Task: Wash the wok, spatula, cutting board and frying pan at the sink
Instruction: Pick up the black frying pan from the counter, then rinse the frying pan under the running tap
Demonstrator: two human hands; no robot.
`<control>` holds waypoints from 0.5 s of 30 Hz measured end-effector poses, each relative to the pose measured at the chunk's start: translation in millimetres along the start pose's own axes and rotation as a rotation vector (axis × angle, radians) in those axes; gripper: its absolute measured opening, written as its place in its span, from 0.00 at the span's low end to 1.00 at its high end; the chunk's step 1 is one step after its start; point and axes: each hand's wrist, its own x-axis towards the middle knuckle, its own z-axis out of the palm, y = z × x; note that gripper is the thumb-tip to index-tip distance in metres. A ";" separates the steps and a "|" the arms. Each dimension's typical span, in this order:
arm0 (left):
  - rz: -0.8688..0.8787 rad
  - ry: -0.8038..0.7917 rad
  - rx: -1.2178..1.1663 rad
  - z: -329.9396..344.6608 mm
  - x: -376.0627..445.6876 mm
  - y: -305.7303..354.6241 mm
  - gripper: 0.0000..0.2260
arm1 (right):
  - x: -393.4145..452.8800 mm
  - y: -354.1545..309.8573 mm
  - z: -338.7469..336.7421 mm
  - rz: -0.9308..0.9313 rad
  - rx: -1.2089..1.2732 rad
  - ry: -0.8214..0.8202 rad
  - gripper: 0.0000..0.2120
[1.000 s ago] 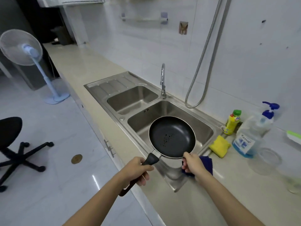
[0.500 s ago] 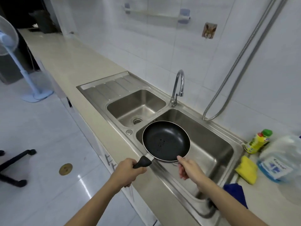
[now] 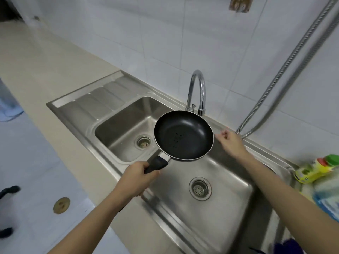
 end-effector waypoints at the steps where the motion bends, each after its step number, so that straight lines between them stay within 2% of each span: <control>1: -0.002 -0.004 0.005 -0.3 6.0 2.1 0.13 | 21.9 -10.4 1.3 -0.026 -0.059 0.017 0.08; 3: 0.000 -0.016 0.009 0.8 15.5 5.0 0.12 | 65.3 -31.9 5.4 -0.093 -0.136 0.005 0.07; 6: -0.004 -0.045 0.031 3.1 27.7 7.2 0.13 | 119.7 -63.8 15.0 -0.239 -0.364 -0.107 0.06; 8: 0.003 -0.065 0.050 4.5 37.2 5.3 0.15 | 144.2 -77.6 21.3 -0.311 -0.497 -0.181 0.10; 10: 0.010 -0.081 0.052 6.4 44.3 2.9 0.16 | 163.8 -83.3 26.6 -0.350 -0.592 -0.210 0.13; 13: 0.022 -0.077 0.057 8.1 51.7 2.9 0.17 | 186.8 -84.0 37.3 -0.450 -0.809 -0.226 0.11; 15: 0.024 -0.076 0.061 8.6 55.6 3.3 0.17 | 199.1 -78.2 45.0 -0.467 -0.862 -0.234 0.12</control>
